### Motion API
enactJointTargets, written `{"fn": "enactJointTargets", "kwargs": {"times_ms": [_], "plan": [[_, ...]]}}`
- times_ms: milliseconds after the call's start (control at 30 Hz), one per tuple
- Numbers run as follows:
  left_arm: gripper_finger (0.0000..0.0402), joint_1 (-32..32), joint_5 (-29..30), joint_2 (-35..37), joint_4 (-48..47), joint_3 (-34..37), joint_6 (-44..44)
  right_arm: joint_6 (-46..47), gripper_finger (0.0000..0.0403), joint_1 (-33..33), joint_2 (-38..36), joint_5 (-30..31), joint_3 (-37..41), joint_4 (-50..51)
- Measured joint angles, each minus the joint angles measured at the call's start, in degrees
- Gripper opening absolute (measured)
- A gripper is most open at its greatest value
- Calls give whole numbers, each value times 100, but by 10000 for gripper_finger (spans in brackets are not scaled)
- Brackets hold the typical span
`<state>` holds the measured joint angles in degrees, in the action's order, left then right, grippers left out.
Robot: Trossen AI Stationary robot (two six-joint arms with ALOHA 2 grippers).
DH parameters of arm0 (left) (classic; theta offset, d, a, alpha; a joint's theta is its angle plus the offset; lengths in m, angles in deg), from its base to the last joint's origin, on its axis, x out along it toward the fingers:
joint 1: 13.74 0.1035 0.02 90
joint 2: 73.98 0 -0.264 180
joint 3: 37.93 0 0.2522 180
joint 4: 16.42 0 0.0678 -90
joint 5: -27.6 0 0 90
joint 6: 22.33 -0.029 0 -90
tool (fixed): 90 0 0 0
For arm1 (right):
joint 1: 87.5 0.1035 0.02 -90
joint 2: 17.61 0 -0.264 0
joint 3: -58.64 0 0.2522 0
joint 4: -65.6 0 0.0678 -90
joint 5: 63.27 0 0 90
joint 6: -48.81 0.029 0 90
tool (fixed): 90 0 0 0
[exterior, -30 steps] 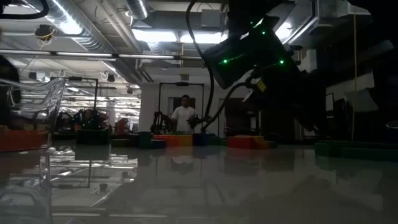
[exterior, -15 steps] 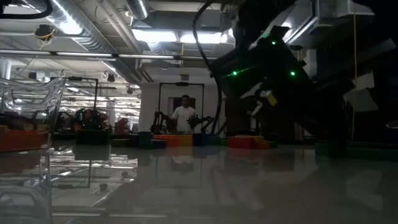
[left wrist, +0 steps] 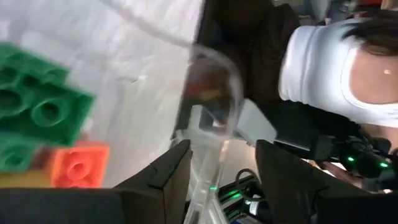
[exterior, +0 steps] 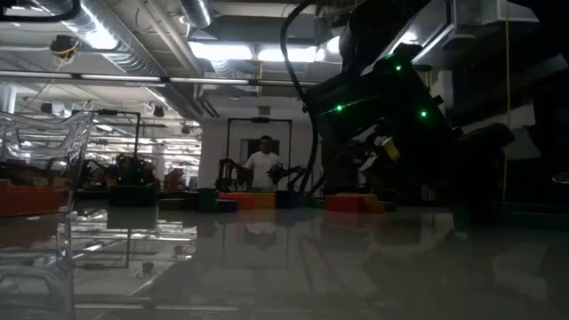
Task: Sort blocks by size
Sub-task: Put the large green game piece into the left transparent bin
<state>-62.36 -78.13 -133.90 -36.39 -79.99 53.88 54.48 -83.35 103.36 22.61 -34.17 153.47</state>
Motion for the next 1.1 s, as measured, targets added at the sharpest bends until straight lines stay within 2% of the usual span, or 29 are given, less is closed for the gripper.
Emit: {"fn": "enactJointTargets", "kwargs": {"times_ms": [67, 233, 500, 633, 800, 967, 1100], "plan": [[168, 0, 0, 1, 204, 0, -45, -3, 137, 3, 0, -2, -12, 1], [168, 0, -2, 3, 840, 0, -255, -108, 137, 1, 24, 3, -254, -70], [168, 175, 160, 37, 1180, -4, -973, -583, 157, 1, 33, -31, -1337, -978], [168, 455, 302, 49, 1177, -4, -1418, -1060, 147, 1, 33, -46, -1971, -1608], [168, 883, 851, 54, 1172, -4, -2361, -1526, 140, -2, 33, -202, -2652, -2563], [168, 1312, 1753, 55, 1166, -4, -3529, -1861, 157, -3, 30, -793, -3013, -3452], [168, 1604, 2434, 55, 1155, -4, -4447, -1981, 150, -3, 30, -1151, -3123, -3911]]}}
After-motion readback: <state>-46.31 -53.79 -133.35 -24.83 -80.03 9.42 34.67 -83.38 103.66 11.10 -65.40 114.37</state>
